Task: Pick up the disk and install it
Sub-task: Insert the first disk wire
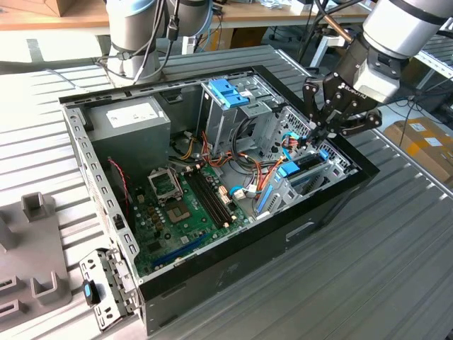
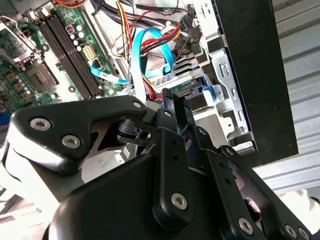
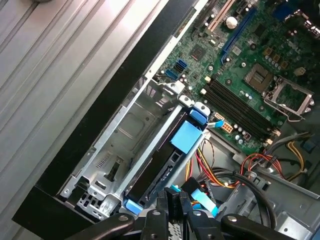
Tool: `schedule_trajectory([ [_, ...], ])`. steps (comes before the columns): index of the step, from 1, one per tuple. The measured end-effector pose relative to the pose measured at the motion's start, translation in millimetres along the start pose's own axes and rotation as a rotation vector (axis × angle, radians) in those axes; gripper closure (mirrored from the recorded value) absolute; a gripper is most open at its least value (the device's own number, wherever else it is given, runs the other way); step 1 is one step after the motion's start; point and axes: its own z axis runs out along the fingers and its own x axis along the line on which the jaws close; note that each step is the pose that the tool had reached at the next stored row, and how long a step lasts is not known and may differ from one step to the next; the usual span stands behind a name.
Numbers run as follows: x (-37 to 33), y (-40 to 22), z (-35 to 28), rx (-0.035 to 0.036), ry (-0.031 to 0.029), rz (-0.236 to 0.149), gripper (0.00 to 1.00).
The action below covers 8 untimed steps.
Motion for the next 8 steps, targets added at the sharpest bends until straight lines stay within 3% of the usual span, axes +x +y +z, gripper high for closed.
schedule_trajectory([
  [8, 0.0, 0.1, 0.3, 0.0073, 0.0008, 0.092, 0.8],
])
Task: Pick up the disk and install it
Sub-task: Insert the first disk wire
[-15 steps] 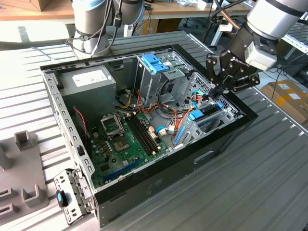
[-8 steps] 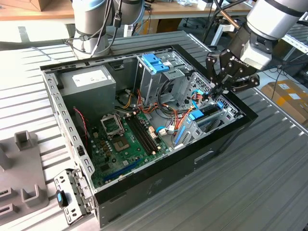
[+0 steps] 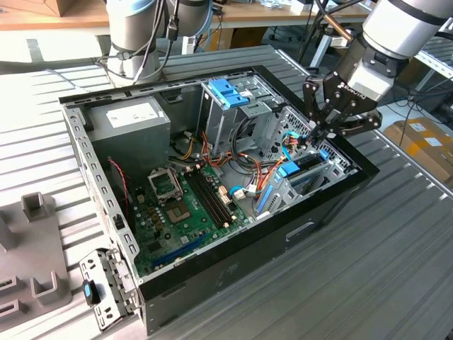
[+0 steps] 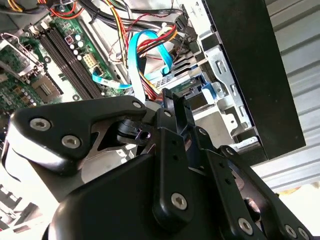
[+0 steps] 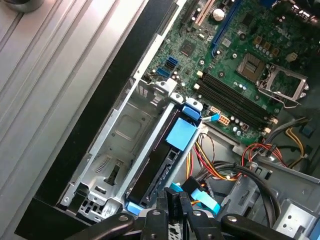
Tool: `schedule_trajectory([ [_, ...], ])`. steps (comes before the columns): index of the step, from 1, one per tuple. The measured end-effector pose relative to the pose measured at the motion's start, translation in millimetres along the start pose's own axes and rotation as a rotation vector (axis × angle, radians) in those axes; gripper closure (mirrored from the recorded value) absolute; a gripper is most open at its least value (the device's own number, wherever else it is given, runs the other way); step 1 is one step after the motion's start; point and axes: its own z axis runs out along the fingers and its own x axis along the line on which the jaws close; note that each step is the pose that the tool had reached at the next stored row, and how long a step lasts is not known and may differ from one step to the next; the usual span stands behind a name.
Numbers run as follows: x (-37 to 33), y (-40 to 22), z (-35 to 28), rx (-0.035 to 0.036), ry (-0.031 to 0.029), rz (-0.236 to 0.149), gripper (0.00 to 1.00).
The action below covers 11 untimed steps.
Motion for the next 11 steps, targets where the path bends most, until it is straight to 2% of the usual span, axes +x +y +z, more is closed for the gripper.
schedule_trajectory([
  [11, 0.0, 0.2, 0.4, 0.0102, 0.0011, 0.129, 0.8],
])
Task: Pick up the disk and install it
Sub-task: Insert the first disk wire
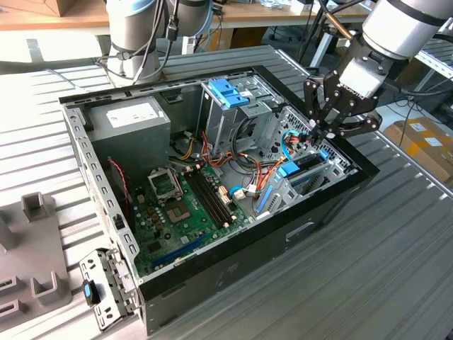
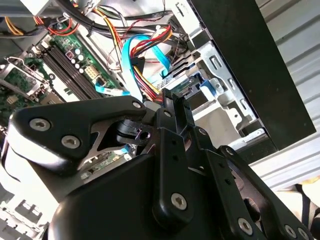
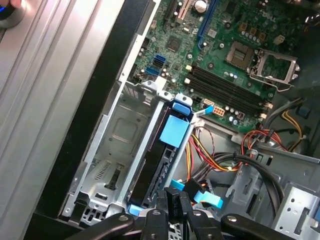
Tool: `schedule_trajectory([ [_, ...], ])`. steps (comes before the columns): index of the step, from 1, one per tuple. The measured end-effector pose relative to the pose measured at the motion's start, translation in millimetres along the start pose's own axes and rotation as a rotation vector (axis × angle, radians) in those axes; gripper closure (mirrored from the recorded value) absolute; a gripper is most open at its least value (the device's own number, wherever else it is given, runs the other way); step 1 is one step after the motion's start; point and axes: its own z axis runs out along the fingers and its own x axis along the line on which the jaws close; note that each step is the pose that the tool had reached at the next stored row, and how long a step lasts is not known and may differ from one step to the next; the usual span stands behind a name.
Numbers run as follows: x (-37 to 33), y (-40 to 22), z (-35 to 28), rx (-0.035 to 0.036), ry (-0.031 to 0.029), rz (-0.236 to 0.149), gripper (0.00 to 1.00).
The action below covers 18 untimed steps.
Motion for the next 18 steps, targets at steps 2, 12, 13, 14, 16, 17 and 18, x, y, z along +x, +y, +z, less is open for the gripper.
schedule_trajectory([
  [2, 0.0, 0.0, 0.1, 0.0013, 0.0001, 0.016, 0.8],
  [12, -0.1, 0.3, 0.4, 0.0089, 0.0009, 0.112, 0.8],
  [13, -0.1, 0.3, 0.4, 0.0098, 0.001, 0.124, 0.8],
  [14, -0.1, 0.3, 0.5, 0.0105, 0.0011, 0.132, 0.8],
  [16, -0.1, 0.4, 0.5, 0.0121, 0.0013, 0.152, 0.8],
  [17, -0.1, 0.4, 0.6, 0.0131, 0.0013, 0.164, 0.8],
  [18, -0.1, 0.5, 0.7, 0.0139, 0.0013, 0.175, 0.8],
])
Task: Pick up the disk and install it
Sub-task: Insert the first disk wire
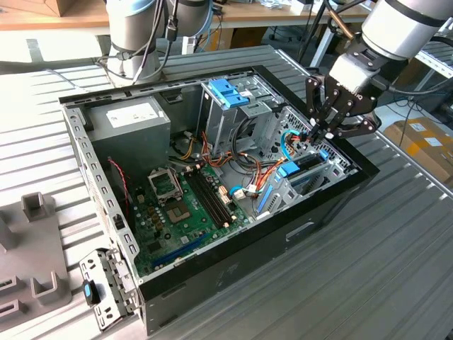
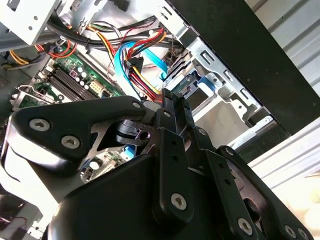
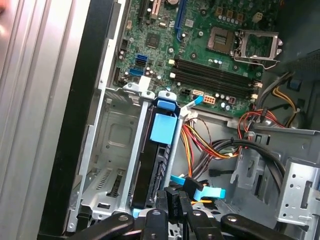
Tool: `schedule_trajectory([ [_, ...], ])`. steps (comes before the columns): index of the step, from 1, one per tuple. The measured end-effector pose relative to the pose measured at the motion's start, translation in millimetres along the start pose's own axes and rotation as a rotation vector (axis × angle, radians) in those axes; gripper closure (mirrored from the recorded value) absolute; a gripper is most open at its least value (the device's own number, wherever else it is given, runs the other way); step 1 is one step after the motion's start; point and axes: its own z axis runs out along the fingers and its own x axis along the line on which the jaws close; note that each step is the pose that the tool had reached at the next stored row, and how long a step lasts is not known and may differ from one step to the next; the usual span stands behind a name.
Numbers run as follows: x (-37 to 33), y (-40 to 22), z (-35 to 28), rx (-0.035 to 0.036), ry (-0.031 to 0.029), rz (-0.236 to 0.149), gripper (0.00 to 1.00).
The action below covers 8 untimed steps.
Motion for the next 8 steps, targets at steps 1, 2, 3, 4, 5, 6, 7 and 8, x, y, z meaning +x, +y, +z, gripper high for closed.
schedule_trajectory([
  [1, 0.0, 0.1, 0.0, 0.0006, 0.0001, 0.008, 0.8],
  [2, -0.1, 0.2, 0.0, 0.0015, 0.0003, 0.019, 0.8],
  [3, -0.1, 0.2, 0.1, 0.0021, 0.0003, 0.027, 0.8],
  [4, -0.1, 0.4, 0.1, 0.0032, 0.0004, 0.041, 0.8],
  [5, -0.1, 0.4, 0.1, 0.0039, 0.0005, 0.05, 0.8],
  [6, -0.1, 0.5, 0.1, 0.0048, 0.0006, 0.061, 0.8],
  [7, -0.1, 0.6, 0.2, 0.0056, 0.0006, 0.07, 0.8],
  [8, -0.1, 0.7, 0.2, 0.0063, 0.0006, 0.079, 0.8],
])
